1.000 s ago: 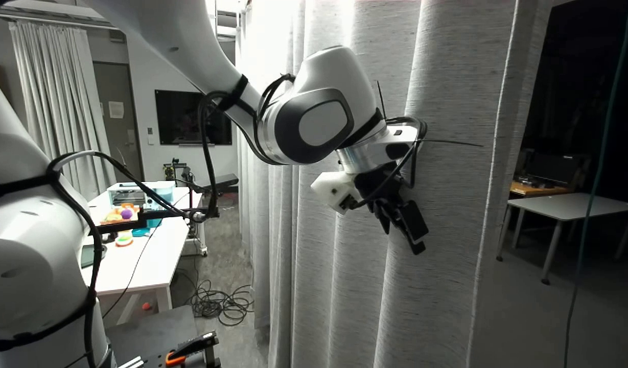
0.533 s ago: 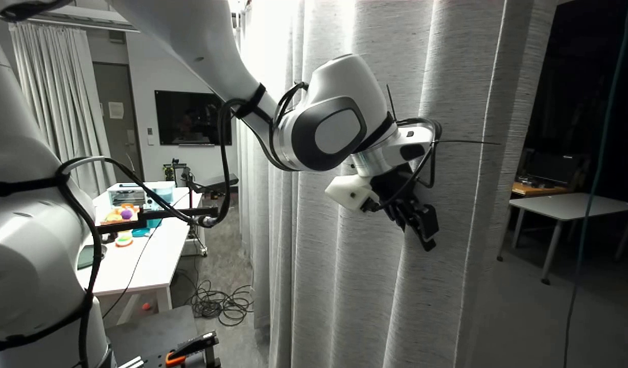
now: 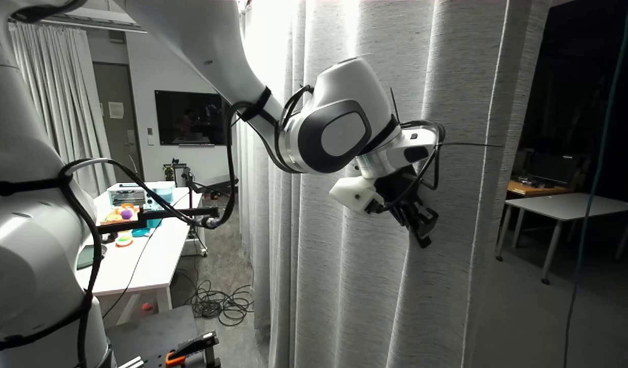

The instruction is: Pull the curtain to the left

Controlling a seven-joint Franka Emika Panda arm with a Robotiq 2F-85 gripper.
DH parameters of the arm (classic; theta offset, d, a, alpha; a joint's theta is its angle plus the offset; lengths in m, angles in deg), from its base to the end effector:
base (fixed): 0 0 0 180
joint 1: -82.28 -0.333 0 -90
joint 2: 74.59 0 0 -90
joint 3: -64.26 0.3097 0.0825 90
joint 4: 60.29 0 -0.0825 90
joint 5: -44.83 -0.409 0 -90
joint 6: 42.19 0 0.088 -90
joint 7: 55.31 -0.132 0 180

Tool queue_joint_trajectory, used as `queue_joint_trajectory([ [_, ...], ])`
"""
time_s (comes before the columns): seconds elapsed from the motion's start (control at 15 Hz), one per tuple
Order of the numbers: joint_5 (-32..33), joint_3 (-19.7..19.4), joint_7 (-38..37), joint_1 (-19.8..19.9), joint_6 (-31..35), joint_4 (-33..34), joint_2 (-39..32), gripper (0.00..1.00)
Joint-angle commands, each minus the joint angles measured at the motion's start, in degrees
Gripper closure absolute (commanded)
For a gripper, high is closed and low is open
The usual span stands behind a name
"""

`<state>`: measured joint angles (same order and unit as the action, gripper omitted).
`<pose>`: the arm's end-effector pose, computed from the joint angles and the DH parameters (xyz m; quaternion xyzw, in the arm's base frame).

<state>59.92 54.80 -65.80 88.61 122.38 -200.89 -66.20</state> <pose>0.5219 -0.1341 0.3713 0.9529 -0.1101 0.2737 0.0698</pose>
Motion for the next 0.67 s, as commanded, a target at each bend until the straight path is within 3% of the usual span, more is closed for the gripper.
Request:
queue_joint_trajectory([
  [0.0, -3.32, 2.24, 0.35, 0.36, -0.74, 0.34, 0.32, 1.0],
  [0.27, -5.75, 5.37, 0.28, -1.14, -3.3, 0.28, 0.69, 1.0],
  [0.6, -4.39, 11.12, -0.19, -3.43, -5.88, 1.51, 0.19, 1.0],
])
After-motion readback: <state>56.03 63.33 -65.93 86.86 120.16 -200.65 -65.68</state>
